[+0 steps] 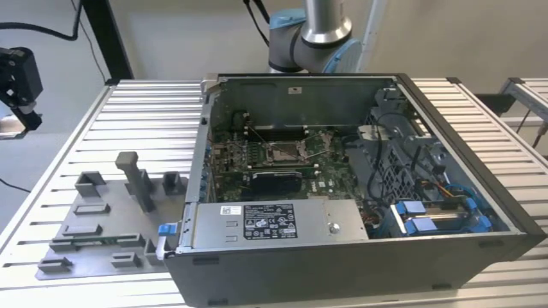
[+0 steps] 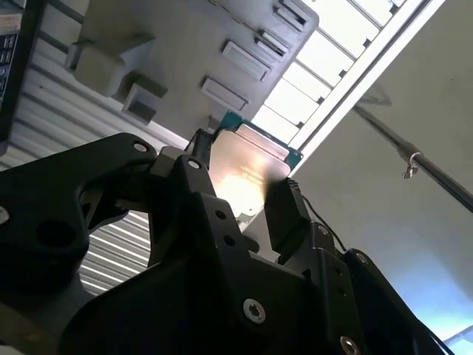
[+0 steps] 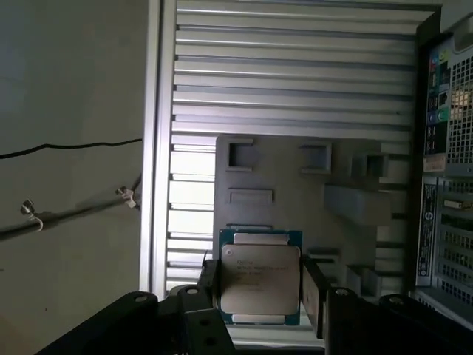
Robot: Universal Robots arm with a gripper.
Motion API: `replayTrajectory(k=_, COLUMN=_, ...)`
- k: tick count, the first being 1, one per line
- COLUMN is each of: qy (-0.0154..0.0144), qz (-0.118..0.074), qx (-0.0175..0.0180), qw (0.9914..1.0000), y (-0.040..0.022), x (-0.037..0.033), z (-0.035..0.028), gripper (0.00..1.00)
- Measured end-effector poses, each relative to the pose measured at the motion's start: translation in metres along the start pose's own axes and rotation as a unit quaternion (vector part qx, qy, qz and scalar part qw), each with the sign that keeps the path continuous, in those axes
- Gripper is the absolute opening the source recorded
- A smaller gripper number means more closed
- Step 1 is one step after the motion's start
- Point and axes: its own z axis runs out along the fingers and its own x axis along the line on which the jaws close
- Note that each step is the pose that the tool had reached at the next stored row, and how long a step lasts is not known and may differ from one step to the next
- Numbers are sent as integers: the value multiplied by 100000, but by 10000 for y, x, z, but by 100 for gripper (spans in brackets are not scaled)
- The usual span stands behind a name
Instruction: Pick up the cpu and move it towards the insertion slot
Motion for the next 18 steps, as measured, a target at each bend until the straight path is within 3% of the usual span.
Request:
replayTrajectory(k=10, qy=17, qz=-3, qx=11, qw=100000, y=0, x=-10, z=-7, gripper=0)
replayTrajectory(k=18, qy=4, qz=-1, qx=2, qw=100000, y=-5, x=-206, z=-3, gripper=0)
